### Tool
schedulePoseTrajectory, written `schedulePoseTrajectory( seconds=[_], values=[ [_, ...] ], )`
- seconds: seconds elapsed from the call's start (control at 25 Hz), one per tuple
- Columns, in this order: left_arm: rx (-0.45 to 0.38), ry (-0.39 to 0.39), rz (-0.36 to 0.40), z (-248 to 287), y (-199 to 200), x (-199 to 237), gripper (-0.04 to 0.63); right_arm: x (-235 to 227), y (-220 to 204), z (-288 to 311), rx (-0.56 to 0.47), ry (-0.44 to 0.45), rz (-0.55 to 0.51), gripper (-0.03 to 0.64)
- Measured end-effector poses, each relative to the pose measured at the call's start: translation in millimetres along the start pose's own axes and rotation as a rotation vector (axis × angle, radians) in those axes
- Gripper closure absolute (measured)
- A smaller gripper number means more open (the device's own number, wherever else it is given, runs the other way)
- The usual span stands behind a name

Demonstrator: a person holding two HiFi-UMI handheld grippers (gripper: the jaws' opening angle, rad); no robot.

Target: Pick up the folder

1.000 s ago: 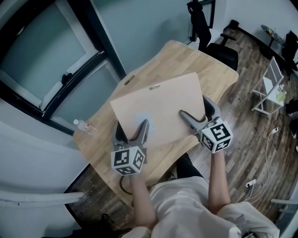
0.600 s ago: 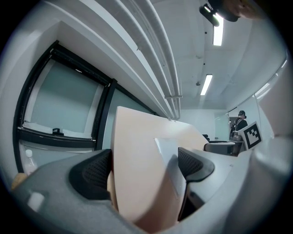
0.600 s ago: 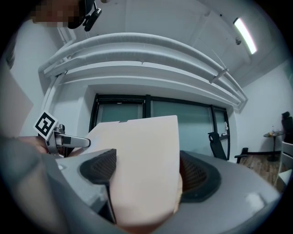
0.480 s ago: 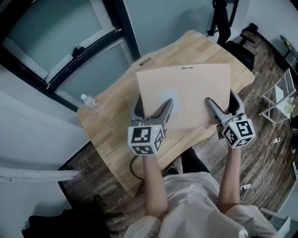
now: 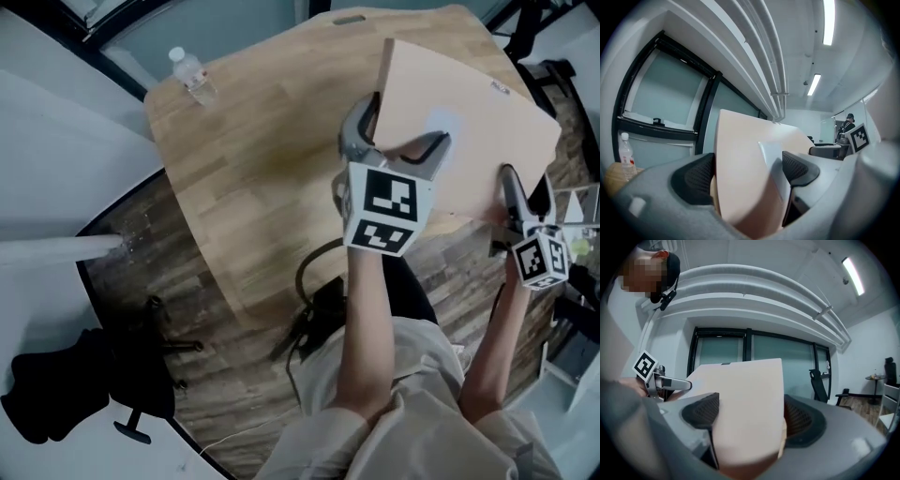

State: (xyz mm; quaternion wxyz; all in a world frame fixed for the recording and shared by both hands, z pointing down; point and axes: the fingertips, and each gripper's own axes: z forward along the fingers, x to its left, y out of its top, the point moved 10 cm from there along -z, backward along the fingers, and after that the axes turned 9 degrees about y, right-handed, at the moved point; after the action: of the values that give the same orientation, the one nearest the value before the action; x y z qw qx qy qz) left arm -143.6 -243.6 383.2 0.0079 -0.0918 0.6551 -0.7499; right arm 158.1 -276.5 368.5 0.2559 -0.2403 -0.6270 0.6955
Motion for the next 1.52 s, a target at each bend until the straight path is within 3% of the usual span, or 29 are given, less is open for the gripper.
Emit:
schedulePoseTrajectory(
  seconds=[0.44,0.68,1.28,1.52],
  values=[
    [0.024,-0.07,-0.052,28,-39,0,0.137,-9,-27,-3,0.045,-0.077,-0.041,0.189],
    [0.035,-0.039,-0.084,14,-64,-11,0.137,-10,-45,-17,0.072,-0.077,-0.045,0.189],
    [0.022,-0.023,-0.011,-5,-46,-15,0.137,6,-38,-27,0.023,-0.086,-0.06,0.191],
    [0.018,-0.005,-0.038,-13,-51,-10,0.137,12,-36,-25,0.042,-0.066,-0.087,0.195]
  ],
)
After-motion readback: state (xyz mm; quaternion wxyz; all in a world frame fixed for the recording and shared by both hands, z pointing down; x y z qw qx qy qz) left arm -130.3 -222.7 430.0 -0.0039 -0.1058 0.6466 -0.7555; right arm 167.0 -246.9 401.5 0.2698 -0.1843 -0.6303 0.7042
